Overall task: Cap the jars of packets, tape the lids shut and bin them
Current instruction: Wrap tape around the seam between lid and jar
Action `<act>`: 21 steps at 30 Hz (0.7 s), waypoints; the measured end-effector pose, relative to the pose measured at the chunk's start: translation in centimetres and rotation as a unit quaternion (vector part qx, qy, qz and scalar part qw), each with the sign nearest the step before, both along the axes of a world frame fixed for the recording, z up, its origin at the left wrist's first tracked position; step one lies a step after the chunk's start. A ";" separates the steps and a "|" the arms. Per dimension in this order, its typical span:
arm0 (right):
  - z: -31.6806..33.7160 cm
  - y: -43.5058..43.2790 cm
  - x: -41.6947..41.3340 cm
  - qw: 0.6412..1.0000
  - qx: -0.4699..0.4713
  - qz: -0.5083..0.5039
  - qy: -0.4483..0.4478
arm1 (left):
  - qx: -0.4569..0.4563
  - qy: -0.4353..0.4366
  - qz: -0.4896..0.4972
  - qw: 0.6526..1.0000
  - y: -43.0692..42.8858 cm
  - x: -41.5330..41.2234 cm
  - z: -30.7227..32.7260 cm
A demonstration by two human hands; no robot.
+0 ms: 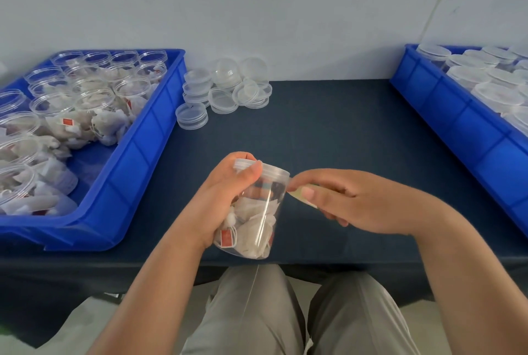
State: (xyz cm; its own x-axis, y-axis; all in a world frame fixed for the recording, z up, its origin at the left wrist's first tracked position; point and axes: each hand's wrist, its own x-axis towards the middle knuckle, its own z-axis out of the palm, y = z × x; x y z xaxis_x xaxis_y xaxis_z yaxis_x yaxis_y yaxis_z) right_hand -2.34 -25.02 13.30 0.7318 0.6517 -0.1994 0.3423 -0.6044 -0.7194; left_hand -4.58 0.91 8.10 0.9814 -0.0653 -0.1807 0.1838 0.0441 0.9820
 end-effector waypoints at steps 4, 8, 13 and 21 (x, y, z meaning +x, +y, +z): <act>0.4 -0.6 0.0 1.000 0.014 -0.004 -0.012 | -0.107 0.053 -0.016 0.993 0.3 -0.7 0.2; 0.3 -0.6 0.0 0.999 -0.017 -0.027 -0.035 | -0.191 0.066 -0.029 0.979 0.3 -0.9 0.2; -0.3 -0.5 0.0 0.998 -0.030 -0.057 -0.014 | -0.239 0.045 -0.072 0.967 0.2 -1.5 0.5; -0.4 -0.1 -0.1 0.997 -0.019 -0.069 0.018 | -0.263 0.036 -0.118 0.957 -0.7 -1.8 0.8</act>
State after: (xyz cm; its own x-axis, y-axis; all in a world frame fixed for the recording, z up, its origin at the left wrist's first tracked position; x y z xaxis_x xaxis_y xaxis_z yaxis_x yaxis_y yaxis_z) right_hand -2.46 -25.09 12.85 0.8059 0.5370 -0.2493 0.2284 -0.6705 -0.7059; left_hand -6.39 0.23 8.93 0.9144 -0.3837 -0.1287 0.3158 0.4776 0.8198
